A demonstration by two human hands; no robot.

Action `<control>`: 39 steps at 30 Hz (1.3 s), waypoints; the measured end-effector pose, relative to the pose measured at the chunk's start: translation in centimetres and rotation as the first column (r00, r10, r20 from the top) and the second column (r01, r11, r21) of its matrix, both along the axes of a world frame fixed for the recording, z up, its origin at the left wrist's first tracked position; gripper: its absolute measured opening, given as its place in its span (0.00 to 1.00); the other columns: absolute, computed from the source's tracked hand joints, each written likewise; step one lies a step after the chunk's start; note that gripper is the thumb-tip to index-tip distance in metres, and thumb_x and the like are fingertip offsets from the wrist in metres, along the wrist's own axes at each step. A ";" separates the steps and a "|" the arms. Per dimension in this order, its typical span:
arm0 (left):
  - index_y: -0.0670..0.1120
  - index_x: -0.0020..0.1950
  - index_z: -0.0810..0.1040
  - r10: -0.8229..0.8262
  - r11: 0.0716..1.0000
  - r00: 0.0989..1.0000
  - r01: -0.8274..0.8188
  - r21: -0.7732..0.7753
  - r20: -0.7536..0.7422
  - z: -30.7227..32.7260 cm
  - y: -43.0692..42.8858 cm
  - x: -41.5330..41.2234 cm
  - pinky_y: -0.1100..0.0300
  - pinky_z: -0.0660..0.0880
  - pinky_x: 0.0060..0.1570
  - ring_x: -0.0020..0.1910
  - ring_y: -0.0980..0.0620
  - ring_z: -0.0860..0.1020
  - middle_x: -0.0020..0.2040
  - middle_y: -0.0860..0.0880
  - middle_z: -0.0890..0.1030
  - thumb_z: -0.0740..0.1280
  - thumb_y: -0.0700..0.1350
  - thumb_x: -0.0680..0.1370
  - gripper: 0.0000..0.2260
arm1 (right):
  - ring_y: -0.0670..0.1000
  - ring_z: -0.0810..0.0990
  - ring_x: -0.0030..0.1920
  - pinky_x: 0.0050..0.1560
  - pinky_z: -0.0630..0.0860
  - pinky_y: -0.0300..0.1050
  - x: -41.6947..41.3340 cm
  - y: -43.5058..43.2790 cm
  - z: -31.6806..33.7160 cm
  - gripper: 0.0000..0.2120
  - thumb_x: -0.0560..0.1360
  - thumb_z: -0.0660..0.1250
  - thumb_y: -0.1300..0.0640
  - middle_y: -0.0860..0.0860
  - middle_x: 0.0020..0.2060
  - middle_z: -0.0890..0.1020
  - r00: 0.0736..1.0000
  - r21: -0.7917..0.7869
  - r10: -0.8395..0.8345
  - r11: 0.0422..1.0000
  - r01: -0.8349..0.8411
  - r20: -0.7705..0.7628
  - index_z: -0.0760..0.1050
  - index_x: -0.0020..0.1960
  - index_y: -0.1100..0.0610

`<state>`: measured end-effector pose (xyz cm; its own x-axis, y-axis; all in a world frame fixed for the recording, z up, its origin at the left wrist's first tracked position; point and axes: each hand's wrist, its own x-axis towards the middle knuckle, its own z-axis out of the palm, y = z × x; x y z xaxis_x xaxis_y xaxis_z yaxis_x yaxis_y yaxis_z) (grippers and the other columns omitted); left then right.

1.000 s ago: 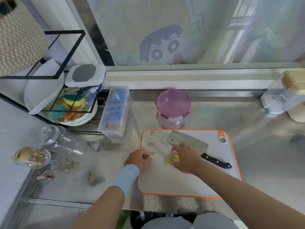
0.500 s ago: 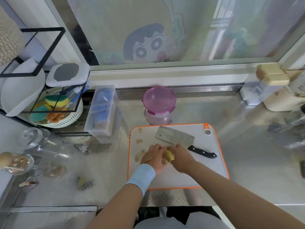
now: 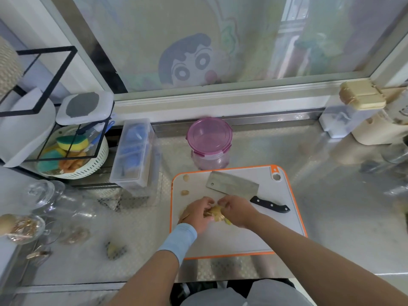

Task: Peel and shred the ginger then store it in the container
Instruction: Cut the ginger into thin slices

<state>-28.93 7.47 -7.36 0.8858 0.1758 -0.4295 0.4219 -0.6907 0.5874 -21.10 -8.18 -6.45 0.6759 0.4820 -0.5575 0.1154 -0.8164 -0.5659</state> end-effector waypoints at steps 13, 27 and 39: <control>0.53 0.66 0.72 0.036 0.999 0.998 -0.036 -0.003 0.048 0.5 -0.7 1.2 0.61 0.69 0.60 0.58 0.53 0.74 0.59 0.53 0.73 0.70 0.51 0.74 0.21 | 0.51 0.76 0.29 0.29 0.73 0.38 1.2 0.8 0.5 0.07 0.81 0.63 0.63 0.56 0.33 0.79 0.888 0.071 -0.340 0.923 0.378 -0.311 0.79 0.53 0.60; 0.55 0.74 0.66 -0.132 0.959 0.989 0.111 0.260 0.062 1.5 3.3 6.2 0.55 0.63 0.68 0.70 0.48 0.63 0.72 0.54 0.64 0.65 0.47 0.78 0.24 | 0.51 0.79 0.52 0.52 0.76 0.43 3.2 -0.4 0.8 0.08 0.77 0.67 0.48 0.47 0.50 0.80 0.990 -0.093 -0.002 0.996 0.015 0.139 0.81 0.54 0.48; 0.52 0.78 0.56 -0.180 0.910 0.977 0.210 0.357 -0.118 1.0 4.9 9.7 0.54 0.62 0.69 0.72 0.49 0.60 0.75 0.52 0.61 0.62 0.51 0.78 0.29 | 0.54 0.50 0.79 0.73 0.56 0.65 9.5 -1.7 0.2 0.31 0.78 0.60 0.53 0.49 0.79 0.53 0.929 -0.341 0.310 0.912 -0.229 0.202 0.54 0.79 0.45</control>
<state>-19.20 12.39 -6.33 0.8836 0.1612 -0.4395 0.2920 -0.9236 0.2484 -11.56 -9.93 -6.22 0.6790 0.4976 -0.5397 0.4586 -0.8616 -0.2175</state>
